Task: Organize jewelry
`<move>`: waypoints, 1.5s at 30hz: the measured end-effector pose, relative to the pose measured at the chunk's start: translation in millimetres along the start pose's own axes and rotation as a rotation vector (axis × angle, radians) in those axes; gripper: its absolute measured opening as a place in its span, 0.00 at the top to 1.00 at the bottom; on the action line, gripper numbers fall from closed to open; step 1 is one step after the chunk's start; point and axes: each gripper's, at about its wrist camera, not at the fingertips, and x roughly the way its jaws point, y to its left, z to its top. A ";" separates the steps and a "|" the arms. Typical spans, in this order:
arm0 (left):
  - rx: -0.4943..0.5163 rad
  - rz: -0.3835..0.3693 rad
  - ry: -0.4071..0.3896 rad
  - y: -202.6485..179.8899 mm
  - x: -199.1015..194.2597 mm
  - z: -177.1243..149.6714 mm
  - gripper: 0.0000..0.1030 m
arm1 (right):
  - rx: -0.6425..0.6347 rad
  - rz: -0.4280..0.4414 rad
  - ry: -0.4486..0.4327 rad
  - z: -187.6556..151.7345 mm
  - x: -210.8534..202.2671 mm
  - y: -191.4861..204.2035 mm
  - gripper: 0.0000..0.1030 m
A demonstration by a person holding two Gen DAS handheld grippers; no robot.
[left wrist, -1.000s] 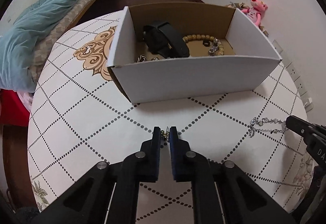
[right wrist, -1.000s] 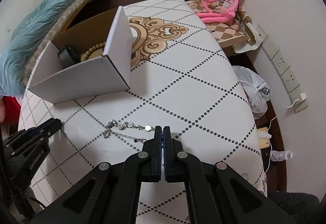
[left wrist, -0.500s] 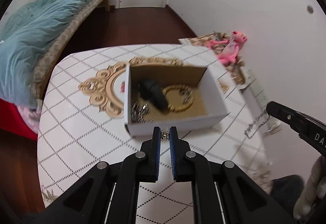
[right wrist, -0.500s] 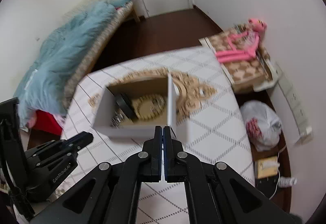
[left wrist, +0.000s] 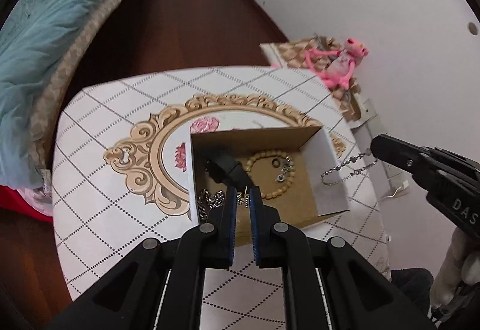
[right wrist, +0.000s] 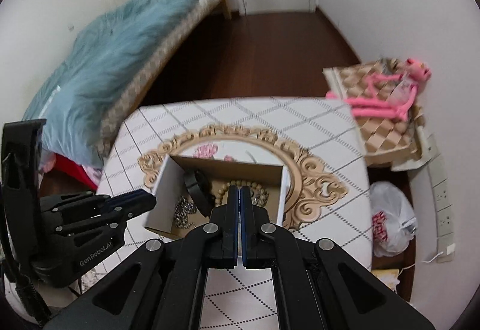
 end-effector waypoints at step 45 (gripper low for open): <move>-0.096 0.332 -0.110 -10.1 -60.9 -35.4 0.00 | 0.070 -0.288 0.069 -58.8 -14.4 -7.8 0.00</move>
